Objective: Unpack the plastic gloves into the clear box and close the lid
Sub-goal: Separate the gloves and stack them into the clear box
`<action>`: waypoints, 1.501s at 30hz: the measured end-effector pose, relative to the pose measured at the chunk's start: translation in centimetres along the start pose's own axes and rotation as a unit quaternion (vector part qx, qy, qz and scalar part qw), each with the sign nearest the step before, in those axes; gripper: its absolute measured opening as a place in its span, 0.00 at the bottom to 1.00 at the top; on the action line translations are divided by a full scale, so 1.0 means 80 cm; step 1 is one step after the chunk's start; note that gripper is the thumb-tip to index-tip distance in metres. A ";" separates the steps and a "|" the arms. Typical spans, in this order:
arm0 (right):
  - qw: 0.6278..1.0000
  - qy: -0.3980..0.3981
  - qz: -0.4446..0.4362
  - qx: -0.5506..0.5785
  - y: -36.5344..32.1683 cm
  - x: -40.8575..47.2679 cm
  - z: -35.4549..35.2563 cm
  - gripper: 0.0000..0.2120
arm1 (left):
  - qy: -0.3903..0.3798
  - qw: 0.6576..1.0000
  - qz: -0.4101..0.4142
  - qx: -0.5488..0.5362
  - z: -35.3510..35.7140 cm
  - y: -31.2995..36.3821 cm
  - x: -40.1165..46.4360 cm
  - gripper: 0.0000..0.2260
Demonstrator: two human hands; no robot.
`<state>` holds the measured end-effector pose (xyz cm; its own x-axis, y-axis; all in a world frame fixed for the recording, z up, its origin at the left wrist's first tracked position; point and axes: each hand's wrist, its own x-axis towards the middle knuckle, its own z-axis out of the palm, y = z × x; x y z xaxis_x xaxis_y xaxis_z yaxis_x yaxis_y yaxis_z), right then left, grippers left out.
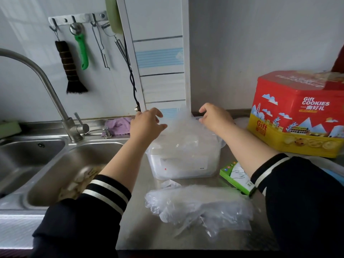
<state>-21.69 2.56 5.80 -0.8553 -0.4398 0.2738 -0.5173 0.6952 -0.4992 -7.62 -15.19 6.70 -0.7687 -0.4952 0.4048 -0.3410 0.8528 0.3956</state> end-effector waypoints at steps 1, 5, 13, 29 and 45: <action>1.000 -0.007 -0.004 -0.009 0.002 -0.002 0.000 0.11 | -0.003 1.000 0.009 0.021 0.002 0.000 -0.002 0.18; 0.999 0.021 -0.036 -0.022 0.001 -0.003 -0.006 0.16 | 0.024 0.999 0.016 0.027 -0.006 -0.001 -0.007 0.20; 0.969 0.114 -0.023 0.219 0.001 -0.041 -0.049 0.11 | 0.221 0.966 0.072 -0.112 -0.025 0.017 -0.053 0.12; 0.981 -0.113 -0.064 0.142 0.055 -0.262 0.021 0.07 | -0.067 0.965 0.127 -0.220 0.094 0.033 -0.244 0.19; 0.979 0.004 -0.112 0.172 0.037 -0.237 0.022 0.10 | -0.075 0.981 0.061 -0.168 0.086 0.045 -0.249 0.21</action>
<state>-7.00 11.97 -2.30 -0.7225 -0.5534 0.4143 -0.6528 0.3486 -0.6726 2.77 -1.10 -5.65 -0.8726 -0.3411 0.3496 -0.0633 0.7887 0.6115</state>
